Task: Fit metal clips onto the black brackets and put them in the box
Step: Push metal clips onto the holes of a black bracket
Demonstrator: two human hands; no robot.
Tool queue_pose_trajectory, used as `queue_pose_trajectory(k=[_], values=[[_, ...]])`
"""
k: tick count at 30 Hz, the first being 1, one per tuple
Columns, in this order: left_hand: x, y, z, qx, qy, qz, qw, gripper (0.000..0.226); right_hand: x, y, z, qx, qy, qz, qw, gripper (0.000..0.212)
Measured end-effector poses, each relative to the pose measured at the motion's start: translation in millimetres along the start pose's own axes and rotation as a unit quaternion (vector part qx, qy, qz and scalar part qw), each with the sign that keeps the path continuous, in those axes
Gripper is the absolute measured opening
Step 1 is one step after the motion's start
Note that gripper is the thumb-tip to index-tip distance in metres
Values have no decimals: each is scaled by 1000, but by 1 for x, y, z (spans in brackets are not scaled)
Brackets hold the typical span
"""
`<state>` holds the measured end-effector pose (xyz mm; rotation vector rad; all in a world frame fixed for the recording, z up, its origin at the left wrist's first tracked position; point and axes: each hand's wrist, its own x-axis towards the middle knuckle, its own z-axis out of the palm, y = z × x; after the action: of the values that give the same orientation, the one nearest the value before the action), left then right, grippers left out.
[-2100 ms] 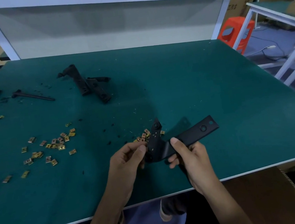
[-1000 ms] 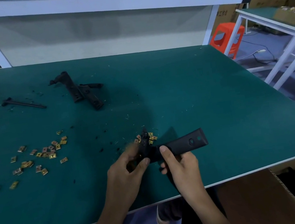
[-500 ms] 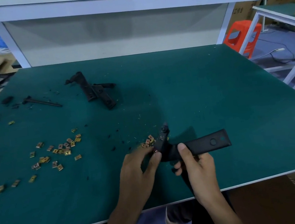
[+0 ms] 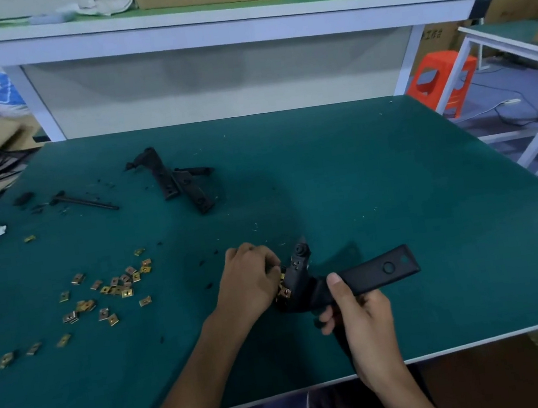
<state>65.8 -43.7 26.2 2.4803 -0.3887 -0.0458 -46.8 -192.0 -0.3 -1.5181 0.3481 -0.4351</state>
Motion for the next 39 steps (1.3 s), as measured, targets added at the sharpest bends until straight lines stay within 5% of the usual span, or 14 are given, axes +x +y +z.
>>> queue_pose_trajectory(k=[8, 13, 17, 26, 39], values=[[-26, 3, -12, -214, 32, -114, 970, 10, 4, 5, -1, 12, 3, 16, 1000, 43], [-45, -4, -18, -333, 38, -101, 937, 23, 4, 7, -2, 20, -8, 18, 1000, 43], [-52, -6, -22, -343, 1, -66, 937, 21, 5, 6, -1, 27, -13, 23, 999, 40], [-50, 8, -21, -498, 17, -120, 859, 8, 4, 1, -2, 37, -40, 32, 998, 42], [-53, 19, -29, -534, -67, -58, 841, 25, 4, -2, -3, 50, -49, 42, 997, 40]])
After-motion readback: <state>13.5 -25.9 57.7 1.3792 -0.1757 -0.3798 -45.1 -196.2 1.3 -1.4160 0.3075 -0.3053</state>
